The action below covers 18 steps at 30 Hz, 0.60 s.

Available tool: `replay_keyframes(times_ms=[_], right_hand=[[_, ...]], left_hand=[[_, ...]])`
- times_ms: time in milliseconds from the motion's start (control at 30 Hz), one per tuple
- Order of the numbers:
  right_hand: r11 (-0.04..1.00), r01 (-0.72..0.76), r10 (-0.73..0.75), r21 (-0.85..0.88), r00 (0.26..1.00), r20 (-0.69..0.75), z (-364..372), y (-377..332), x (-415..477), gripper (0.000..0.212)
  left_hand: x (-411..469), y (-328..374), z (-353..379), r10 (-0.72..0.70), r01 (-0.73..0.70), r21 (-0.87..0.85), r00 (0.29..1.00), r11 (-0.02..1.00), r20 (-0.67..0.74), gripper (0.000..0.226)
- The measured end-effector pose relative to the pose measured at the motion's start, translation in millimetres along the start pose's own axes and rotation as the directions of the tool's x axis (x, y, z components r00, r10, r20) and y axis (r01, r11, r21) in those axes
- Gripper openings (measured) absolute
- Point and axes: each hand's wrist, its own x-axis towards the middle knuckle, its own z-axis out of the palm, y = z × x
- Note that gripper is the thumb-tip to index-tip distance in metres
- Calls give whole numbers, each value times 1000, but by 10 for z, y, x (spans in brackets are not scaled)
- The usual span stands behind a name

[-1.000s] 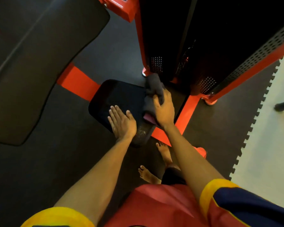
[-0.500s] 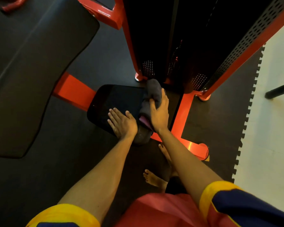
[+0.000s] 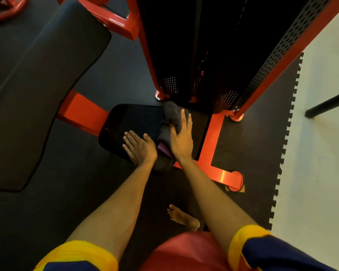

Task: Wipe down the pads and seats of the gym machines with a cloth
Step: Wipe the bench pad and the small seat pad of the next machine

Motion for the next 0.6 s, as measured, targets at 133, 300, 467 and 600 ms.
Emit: replay_keyframes(times_ms=[133, 300, 467, 600], right_hand=[[986, -15, 30, -167, 995, 92, -91, -239, 605, 62], [663, 548, -314, -509, 822, 476, -192, -150, 318, 68], [583, 651, -317, -486, 733, 602, -476, -50, 295, 68], [690, 462, -117, -558, 831, 544, -294, -412, 625, 65]], left_hand=[[1, 32, -23, 9, -9, -7, 1000, 1000, -5, 65], [2, 5, -13, 0, -1, -17, 999, 1000, -41, 63], [-22, 28, -28, -15, 15, -20, 1000, 1000, -25, 64], [-36, 75, -33, -42, 37, -71, 997, 997, -68, 60]])
